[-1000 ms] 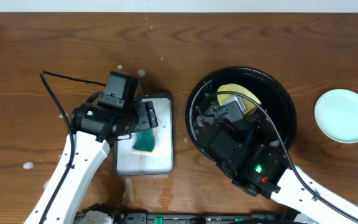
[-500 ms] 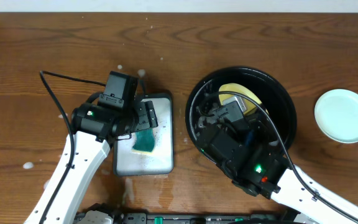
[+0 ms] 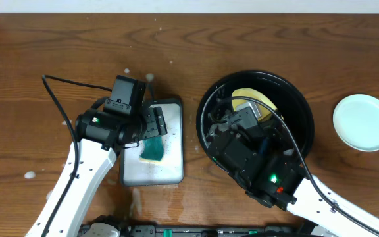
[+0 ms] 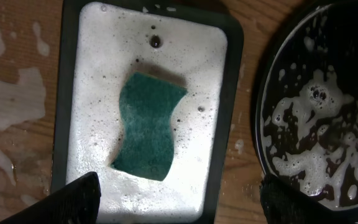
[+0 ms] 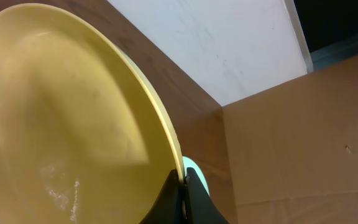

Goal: Clean dirty plates on tray and stack at the side
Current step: 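Carry the yellow plate right and stack it on the green plates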

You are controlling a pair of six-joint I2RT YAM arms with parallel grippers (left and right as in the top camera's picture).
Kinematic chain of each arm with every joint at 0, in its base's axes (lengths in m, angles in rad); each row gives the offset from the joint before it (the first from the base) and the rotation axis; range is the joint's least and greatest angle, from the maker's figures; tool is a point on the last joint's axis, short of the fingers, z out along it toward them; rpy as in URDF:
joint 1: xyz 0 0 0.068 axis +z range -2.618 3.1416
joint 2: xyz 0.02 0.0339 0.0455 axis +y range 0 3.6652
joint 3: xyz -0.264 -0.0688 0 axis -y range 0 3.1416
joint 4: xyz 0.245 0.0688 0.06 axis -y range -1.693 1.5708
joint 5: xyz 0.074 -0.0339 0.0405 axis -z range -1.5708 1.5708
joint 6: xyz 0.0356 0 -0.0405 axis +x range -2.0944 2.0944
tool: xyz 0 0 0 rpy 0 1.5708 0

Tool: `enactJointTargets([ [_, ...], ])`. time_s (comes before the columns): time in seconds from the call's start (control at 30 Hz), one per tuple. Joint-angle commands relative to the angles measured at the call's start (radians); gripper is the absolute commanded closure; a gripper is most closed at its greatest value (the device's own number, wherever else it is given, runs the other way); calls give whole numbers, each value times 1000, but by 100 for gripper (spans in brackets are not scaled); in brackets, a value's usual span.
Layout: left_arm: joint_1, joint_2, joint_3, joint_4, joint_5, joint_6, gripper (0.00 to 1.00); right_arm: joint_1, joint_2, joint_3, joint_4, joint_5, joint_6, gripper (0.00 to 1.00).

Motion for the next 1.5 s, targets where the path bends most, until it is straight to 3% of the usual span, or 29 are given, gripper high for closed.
enactJointTargets([
  [0.0,4,1,14,-5,2,3,18,10,-14,10,4,44,3,99],
  [0.23,4,1,14,-5,2,3,18,-28,-14,10,23,-9,44,99],
  [0.4,4,1,14,-5,2,3,18,-206,-13,10,32,-317,140,99],
  [0.57,4,1,14,-5,2,3,18,-546,-14,10,100,-788,130,99],
  [0.73,4,1,14,-5,2,3,18,-996,-8,11,150,-1310,123,99],
  [0.87,4,1,14,-5,2,3,17,-1340,39,11,190,-1565,124,99],
  [1.07,4,1,14,-5,2,3,18,-1669,218,11,329,-1585,252,99],
  [1.37,4,1,14,-5,2,3,17,-1766,396,11,395,-1384,265,99],
  [1.4,4,1,14,-5,2,3,17,-1769,401,11,389,-1373,261,95],
  [1.47,4,1,14,-5,2,3,18,-1771,398,12,386,-1396,262,61],
])
